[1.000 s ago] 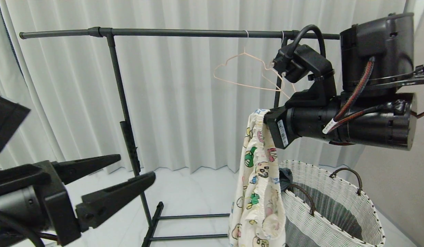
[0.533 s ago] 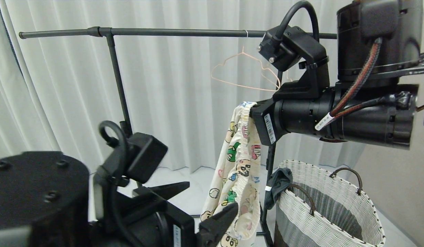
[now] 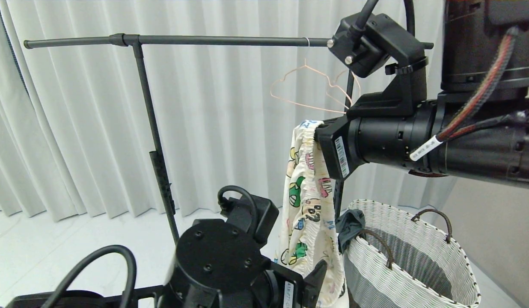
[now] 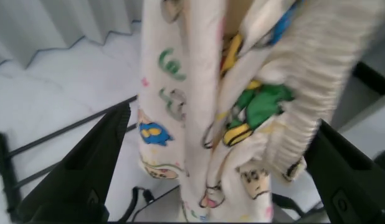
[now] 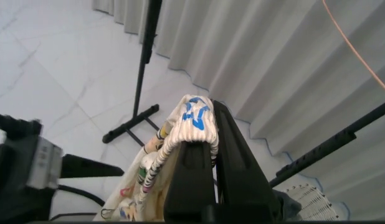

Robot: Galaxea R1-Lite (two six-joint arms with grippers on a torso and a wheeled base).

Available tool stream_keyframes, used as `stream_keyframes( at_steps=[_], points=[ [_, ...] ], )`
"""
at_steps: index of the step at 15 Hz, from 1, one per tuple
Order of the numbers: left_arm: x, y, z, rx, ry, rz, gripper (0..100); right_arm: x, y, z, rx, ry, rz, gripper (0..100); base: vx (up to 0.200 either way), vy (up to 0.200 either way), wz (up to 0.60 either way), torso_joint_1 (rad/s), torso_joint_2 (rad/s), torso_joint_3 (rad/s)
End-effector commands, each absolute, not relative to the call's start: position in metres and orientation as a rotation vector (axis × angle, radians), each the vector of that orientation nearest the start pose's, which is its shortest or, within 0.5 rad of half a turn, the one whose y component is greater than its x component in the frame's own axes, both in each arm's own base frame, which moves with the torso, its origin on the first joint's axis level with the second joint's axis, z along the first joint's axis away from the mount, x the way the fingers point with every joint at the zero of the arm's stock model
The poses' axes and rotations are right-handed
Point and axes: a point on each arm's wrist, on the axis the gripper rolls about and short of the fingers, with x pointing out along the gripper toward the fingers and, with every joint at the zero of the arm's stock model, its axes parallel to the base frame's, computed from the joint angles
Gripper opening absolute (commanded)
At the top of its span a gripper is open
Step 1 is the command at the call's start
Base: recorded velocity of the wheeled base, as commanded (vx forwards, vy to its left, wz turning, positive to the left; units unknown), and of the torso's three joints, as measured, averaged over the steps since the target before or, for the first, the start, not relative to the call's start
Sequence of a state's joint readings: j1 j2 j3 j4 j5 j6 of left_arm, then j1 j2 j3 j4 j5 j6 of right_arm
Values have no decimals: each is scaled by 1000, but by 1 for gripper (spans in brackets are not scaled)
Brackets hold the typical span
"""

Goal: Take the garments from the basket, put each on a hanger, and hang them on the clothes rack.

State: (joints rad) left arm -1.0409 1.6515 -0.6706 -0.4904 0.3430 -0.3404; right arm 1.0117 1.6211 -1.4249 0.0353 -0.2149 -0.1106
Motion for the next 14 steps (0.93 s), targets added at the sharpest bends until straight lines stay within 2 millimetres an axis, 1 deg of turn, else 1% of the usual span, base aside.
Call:
stream_keyframes(
  at_steps=[1, 6, 11, 12, 14],
  points=[
    [148, -235, 131, 41, 540, -582, 100, 158, 241, 324, -231, 135, 797, 0, 0, 0, 0, 0, 0, 0],
    [147, -231, 124, 76, 526, -495, 100, 152, 215, 328, -236, 149, 764, 0, 0, 0, 0, 0, 0, 0],
    [144, -224, 117, 106, 534, -458, 100, 139, 183, 324, -235, 153, 730, 0, 0, 0, 0, 0, 0, 0],
    [144, -224, 117, 107, 535, -458, 0, 138, 180, 323, -235, 154, 727, 0, 0, 0, 0, 0, 0, 0],
    [143, -224, 120, 110, 511, -430, 0, 132, 159, 322, -247, 181, 693, 0, 0, 0, 0, 0, 0, 0]
  ],
)
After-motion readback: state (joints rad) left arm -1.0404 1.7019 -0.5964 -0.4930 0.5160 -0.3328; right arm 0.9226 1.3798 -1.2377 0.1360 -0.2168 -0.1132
